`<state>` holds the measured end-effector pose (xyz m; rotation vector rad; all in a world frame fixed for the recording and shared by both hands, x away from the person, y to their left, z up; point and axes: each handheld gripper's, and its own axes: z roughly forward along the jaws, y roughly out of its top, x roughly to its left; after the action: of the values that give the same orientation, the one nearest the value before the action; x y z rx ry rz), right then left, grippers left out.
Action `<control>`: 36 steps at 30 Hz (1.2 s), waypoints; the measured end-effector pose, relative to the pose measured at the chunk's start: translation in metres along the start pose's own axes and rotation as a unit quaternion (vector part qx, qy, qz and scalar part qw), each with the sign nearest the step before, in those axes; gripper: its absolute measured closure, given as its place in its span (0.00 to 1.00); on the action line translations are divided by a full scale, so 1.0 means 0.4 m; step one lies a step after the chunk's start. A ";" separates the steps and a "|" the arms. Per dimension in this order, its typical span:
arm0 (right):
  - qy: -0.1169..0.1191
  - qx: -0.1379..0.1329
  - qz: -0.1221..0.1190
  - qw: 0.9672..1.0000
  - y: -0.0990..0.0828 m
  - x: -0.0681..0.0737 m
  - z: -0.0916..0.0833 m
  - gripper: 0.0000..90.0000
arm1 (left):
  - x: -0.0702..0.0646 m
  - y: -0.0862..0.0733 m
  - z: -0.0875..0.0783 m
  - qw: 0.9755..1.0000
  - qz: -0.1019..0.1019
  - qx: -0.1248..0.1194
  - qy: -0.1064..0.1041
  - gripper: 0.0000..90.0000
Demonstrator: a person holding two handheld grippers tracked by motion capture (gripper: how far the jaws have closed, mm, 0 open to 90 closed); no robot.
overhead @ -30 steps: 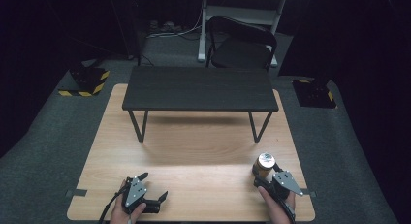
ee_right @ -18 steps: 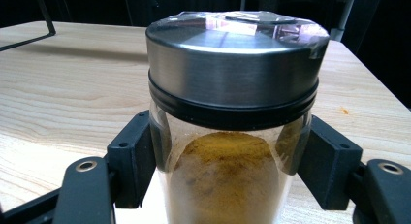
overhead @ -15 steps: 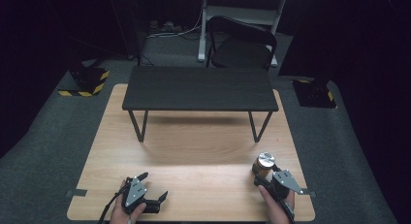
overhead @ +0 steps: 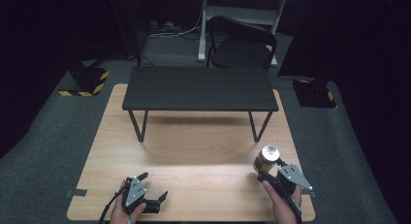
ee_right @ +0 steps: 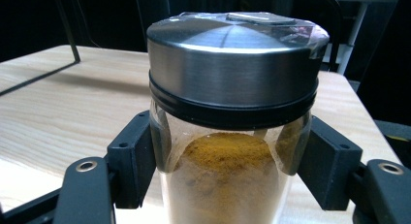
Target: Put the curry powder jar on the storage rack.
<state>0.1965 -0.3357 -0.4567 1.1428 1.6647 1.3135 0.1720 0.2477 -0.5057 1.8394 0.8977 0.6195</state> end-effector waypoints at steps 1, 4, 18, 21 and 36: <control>0.004 0.000 0.001 1.000 0.010 -0.003 -0.001 0.34 | 0.000 0.000 0.000 1.000 0.000 0.000 0.000 0.01; 0.009 -0.002 -0.002 1.000 0.042 -0.006 -0.002 0.34 | 0.000 0.000 0.000 1.000 0.000 0.000 0.000 0.01; 0.017 -0.009 -0.003 1.000 0.212 0.001 0.011 0.34 | 0.001 0.000 0.000 1.000 0.000 0.000 -0.001 0.01; 0.019 -0.010 -0.004 1.000 0.247 0.007 0.020 0.34 | 0.001 0.000 0.000 1.000 0.000 0.000 -0.001 0.01; 0.030 -0.012 -0.012 0.999 0.396 0.058 0.110 0.34 | 0.001 -0.001 0.000 1.000 0.002 -0.001 -0.002 0.01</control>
<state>0.2612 -0.2849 -0.3125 1.0750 1.6968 1.3616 0.1721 0.2483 -0.5061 1.8396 0.8904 0.6178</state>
